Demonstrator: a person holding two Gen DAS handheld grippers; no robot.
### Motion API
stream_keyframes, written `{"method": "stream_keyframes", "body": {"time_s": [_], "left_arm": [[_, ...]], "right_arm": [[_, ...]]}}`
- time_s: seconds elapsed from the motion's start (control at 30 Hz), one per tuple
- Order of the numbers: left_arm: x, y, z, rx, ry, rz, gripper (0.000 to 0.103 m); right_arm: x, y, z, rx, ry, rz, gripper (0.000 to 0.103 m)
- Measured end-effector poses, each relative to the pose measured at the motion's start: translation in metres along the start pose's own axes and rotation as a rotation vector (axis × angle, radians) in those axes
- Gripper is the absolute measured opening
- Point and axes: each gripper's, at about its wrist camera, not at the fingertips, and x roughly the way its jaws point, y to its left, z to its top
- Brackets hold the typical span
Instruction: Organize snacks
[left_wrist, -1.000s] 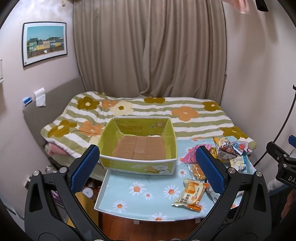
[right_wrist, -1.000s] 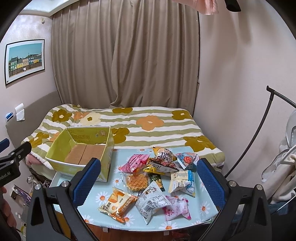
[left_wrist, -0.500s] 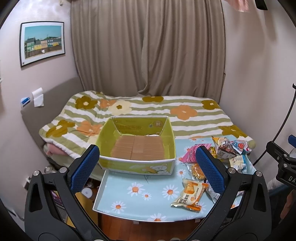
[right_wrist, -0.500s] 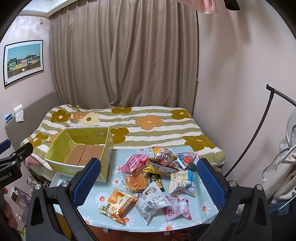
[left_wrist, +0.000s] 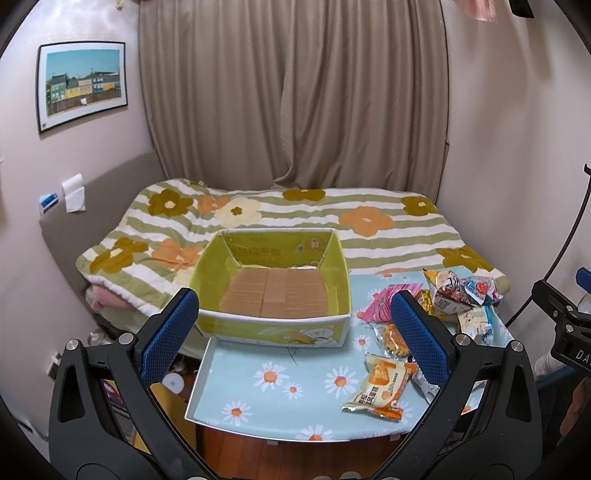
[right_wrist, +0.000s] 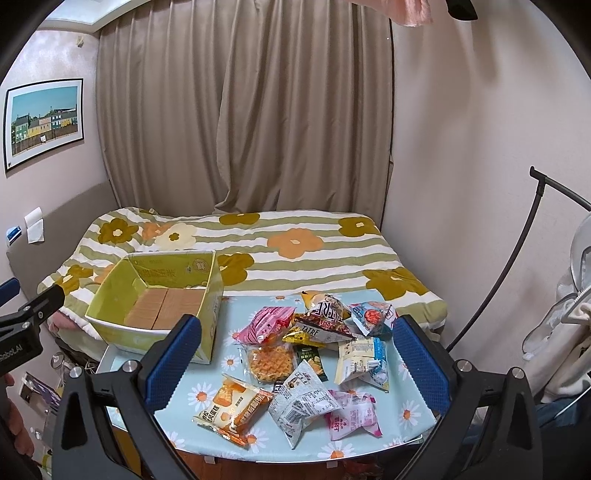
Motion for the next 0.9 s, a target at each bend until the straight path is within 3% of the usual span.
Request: {"method": "stream_keyframes", "body": {"time_s": [0.77, 0.9], "left_arm": [[0.0014, 0.005, -0.0036, 0.009, 0.006, 0.001, 0.103], [0.0088, 0.0045, -0.0011, 0.002, 0.025, -0.035, 0.103]], "right_arm": [[0.0026, 0.0021, -0.0006, -0.001, 0.004, 0.002, 0.103], [0.0024, 0.0027, -0.0011, 0.0, 0.006, 0.001, 0.103]]}}
